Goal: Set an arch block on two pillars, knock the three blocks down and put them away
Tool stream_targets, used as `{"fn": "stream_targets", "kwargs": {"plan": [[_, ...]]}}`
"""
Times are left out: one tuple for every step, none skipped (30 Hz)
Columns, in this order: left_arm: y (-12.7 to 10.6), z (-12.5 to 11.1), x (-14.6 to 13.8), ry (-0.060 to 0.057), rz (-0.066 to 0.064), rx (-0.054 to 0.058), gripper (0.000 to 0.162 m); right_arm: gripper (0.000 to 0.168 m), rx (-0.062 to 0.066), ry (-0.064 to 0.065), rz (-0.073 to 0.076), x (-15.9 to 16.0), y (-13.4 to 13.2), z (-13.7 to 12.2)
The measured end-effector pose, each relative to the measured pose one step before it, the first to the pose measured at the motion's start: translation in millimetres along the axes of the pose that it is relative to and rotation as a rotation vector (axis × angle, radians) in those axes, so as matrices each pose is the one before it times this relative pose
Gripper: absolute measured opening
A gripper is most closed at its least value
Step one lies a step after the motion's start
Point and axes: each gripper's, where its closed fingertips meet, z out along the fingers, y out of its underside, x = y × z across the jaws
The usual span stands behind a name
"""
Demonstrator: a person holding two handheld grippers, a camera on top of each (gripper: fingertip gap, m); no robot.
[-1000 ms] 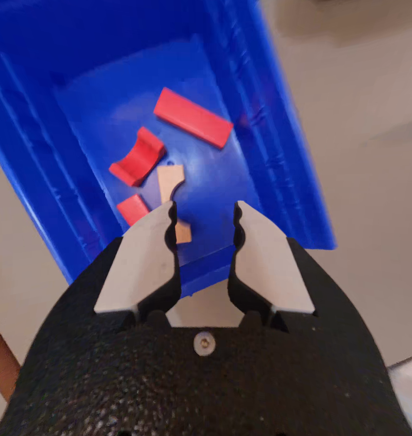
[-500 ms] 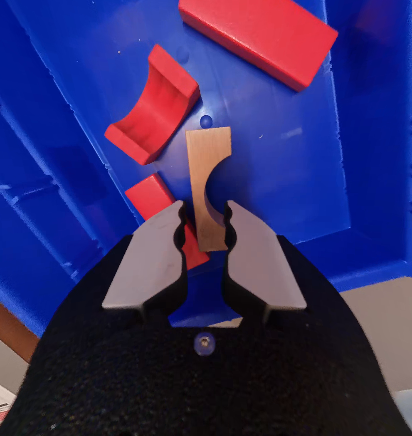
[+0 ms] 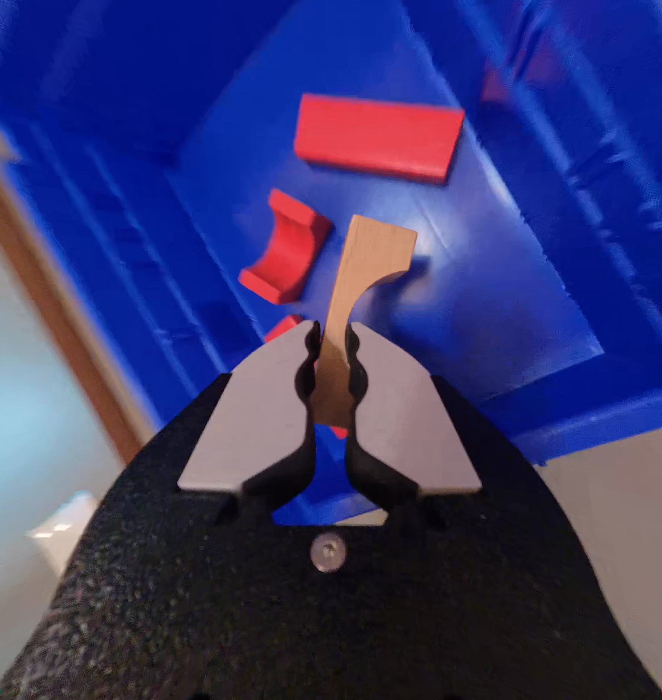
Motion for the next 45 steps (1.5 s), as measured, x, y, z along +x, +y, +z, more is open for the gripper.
{"fn": "stream_targets", "kwargs": {"plan": [[-11.88, -15.36, -4.45, -0.0646, 0.0557, 0.0518, 0.013, 0.075, 0.0131, -0.0121, -0.0008, -1.06, -6.54, 0.76], [-14.46, -16.66, -4.42, -0.0638, 0.0526, 0.062, 0.013, 0.076, 0.0179, -0.0116, 0.0031, -0.92, -7.9, 1.59], [-17.29, -17.48, -5.22, -0.0709, 0.0468, 0.0719, 0.013, 0.077, 0.0195, -0.0201, 0.0081, -2.26, -8.91, 2.51], [-20.72, -18.01, -5.21, -0.0742, 0.051, 0.0861, 0.013, 0.078, 0.0172, -0.0315, 0.0101, -4.01, -9.54, 3.34], [-22.74, -17.53, -3.62, -0.0664, 0.0545, 0.0901, 0.013, 0.08, 0.0134, -0.0372, 0.0096, -4.72, -9.58, 4.36], [-23.4, -16.13, -1.32, -0.0534, 0.0523, 0.0834, 0.013, 0.083, 0.0097, -0.0407, 0.0061, -4.86, -9.73, 5.03], [-23.99, -14.49, 0.07, -0.0479, 0.0489, 0.0791, 0.013, 0.085, 0.0168, -0.0362, 0.0044, -3.87, -10.8, 5.46], [-24.21, -13.06, 1.41, -0.0432, 0.045, 0.0765, 0.013, 0.086, 0.0262, -0.0321, 0.0067, -2.87, -11.77, 5.51], [-24.2, -11.38, 3.56, -0.0299, 0.0452, 0.0741, 0.013, 0.086, 0.0285, -0.0329, 0.0118, -2.86, -11.48, 5.55], [-23.42, -9.59, 4.6, -0.0237, 0.0446, 0.0676, 0.012, 0.086, 0.0215, -0.0364, 0.0148, -2.94, -10.17, 5.5], [-22.01, -7.95, 4.93, -0.0201, 0.042, 0.0582, 0.013, 0.086, 0.0152, -0.0385, 0.0139, -2.69, -8.25, 5.47], [-20.98, -6.6, 5.82, -0.0113, 0.04, 0.054, 0.013, 0.085, 0.0114, -0.025, 0.0167, -0.26, -6.41, 5.34], [-19.96, -5.36, 6.26, -0.0062, 0.0358, 0.0525, 0.012, 0.085, 0.0047, -0.0173, 0.0188, 0.94, -4.36, 4.64], [-17.94, -3.92, 6.49, -0.0014, 0.0288, 0.0448, 0.012, 0.084, 0.0029, -0.0181, 0.0193, 0.16, -3.16, 3.7], [-15.91, -3.07, 7.23, 0.0055, 0.0276, 0.039, 0.012, 0.083, 0.0071, -0.0178, 0.0196, -0.84, -3.03, 2.3], [-15.0, -2.85, 5.91, -0.0051, 0.0299, 0.0402, 0.012, 0.081, 0.0147, -0.0146, 0.0138, -1.46, -3.12, 1.16], [-13.45, -2.58, 4.5, -0.0119, 0.0273, 0.0361, 0.012, 0.078, 0.0127, -0.0115, 0.0066, -1.64, -1.62, 0.48], [-11.53, -1.97, 5.66, 0.0017, 0.0218, 0.0274, 0.012, 0.076, 0.0019, -0.0084, 0.0018, -1.49, 0.53, -0.03], [-9.79, -1.16, 6.05, 0.0095, 0.0142, 0.0208, 0.012, 0.075, -0.0068, -0.0117, -0.0061, -2.38, 2.29, -0.42], [-8.51, -0.85, 5.36, 0.0087, 0.0083, 0.0194, 0.012, 0.073, -0.0113, -0.0149, -0.0149, -2.99, 3.43, -0.67], [-7.89, -0.54, 5.12, 0.0125, 0.0062, 0.0217, 0.012, 0.07, -0.0072, -0.0049, -0.0199, -1.9, 3.07, -0.89], [-6.77, -0.23, 4.64, 0.0135, 0.003, 0.0183, 0.012, 0.064, -0.0059, -0.0071, -0.0198, -2.36, 2.98, -1.19], [-5.63, -0.08, 3.54, 0.0088, 0.0005, 0.0135, 0.012, 0.055, -0.0063, -0.0205, -0.0179, -4.1, 2.77, -1.42], [-4.8, 0.07, 2.73, 0.0057, 0.0023, 0.0121, 0.012, 0.039, 0.0031, -0.0125, -0.0157, -2.92, 1.17, -1.67], [-2.76, 0.31, 1.62, 0.0016, 0.0033, 0.0037, 0.012, 0.035, 0.0073, 0.002, -0.0096, -0.56, 0.57, -2.09], [-1.75, 0.2, 0.97, 0.0002, -0.0002, 0.0027, 0.012, 0.035, 0.0008, -0.0045, 0.0013, -0.76, 1.13, -1.9], [-1.92, 0.14, 1.51, 0.0064, -0.0093, 0.0085, 0.012, 0.034, 0.0028, -0.007, -0.0013, -0.71, 0.15, -2.21], [-1.73, 0.43, 2.83, 0.0184, -0.0177, 0.0106, 0.013, 0.034, -0.0051, -0.0021, -0.0087, -0.54, 1.17, -2.3], [-1.77, 0.18, 3.12, 0.0236, -0.0221, 0.0106, 0.013, 0.034, -0.0079, 0.0007, -0.0163, -0.41, 1.39, -1.97], [-2.3, -0.27, 2.06, 0.0199, -0.0249, 0.0127, 0.014, 0.034, 0.0032, 0.0024, -0.022, -0.67, 0.0, -1.84], [-2.66, -0.69, 2.53, 0.0315, -0.0264, 0.0147, 0.015, 0.034, -0.0015, 0.0071, -0.0349, -0.47, 0.78, -1.91], [-2.97, -1.03, 4.14, 0.0558, -0.0293, 0.0167, 0.019, 0.034, -0.0142, 0.0166, -0.0401, 0.84, 2.25, -2.24], [-3.5, -1.48, 3.4, 0.0614, -0.0415, 0.0182, 0.029, 0.034, -0.0187, 0.0248, -0.0456, 2.16, 2.72, -2.52], [-3.02, -1.59, 3.14, 0.066, -0.0517, 0.0144, 0.044, 0.034, -0.0158, 0.0186, -0.0505, 1.36, 2.36, -2.73], [-2.14, -1.46, 4.73, 0.0823, -0.0489, 0.0042, 0.051, 0.034, -0.0101, 0.0086, -0.0453, -0.03, 1.52, -2.78], [-0.47, -1.04, 4.74, 0.0807, -0.0377, -0.0094, 0.054, 0.034, -0.0026, 0.0079, -0.036, -0.12, 0.24, -2.62], [1.45, 0.09, 2.07, 0.0579, -0.0204, -0.023, 0.055, 0.034, -0.0015, 0.0027, -0.0286, -0.71, -0.11, -2.13], [2.35, 1.21, -0.12, 0.0376, -0.0034, -0.0279, 0.058, 0.035, -0.003, 0.0006, -0.0287, -1.15, 0.12, -1.81], [2.46, 2.14, -0.86, 0.0281, 0.0058, -0.0262, 0.058, 0.035, -0.0067, 0.001, -0.0308, -1.45, 0.63, -1.37], [1.49, 2.68, -0.68, 0.026, 0.0049, -0.0205, 0.059, 0.034, -0.0106, -0.0031, -0.0348, -2.21, 1.22, -0.8], [0.18, 2.77, 0.82, 0.0346, 0.001, -0.0144, 0.058, 0.035, -0.0139, -0.0041, -0.0333, -2.56, 1.82, -0.57], [-1.02, 2.8, 1.47, 0.0359, -0.0025, -0.0078, 0.058, 0.035, -0.0168, -0.0032, -0.0258, -2.36, 2.12, -0.25], [-1.8, 2.59, 1.79, 0.0362, -0.005, -0.0033, 0.057, 0.035, -0.0138, 0.0016, -0.0134, -1.41, 2.05, -0.25], [-2.26, 2.59, 2.59, 0.039, -0.0056, -0.0007, 0.054, 0.035, -0.0132, -0.0075, 0.0006, -1.86, 2.33, -0.22], [-2.57, 2.88, 1.85, 0.0304, -0.0056, 0.0018, 0.051, 0.035, -0.0126, -0.0102, 0.0025, -1.89, 2.68, -0.25]]}}
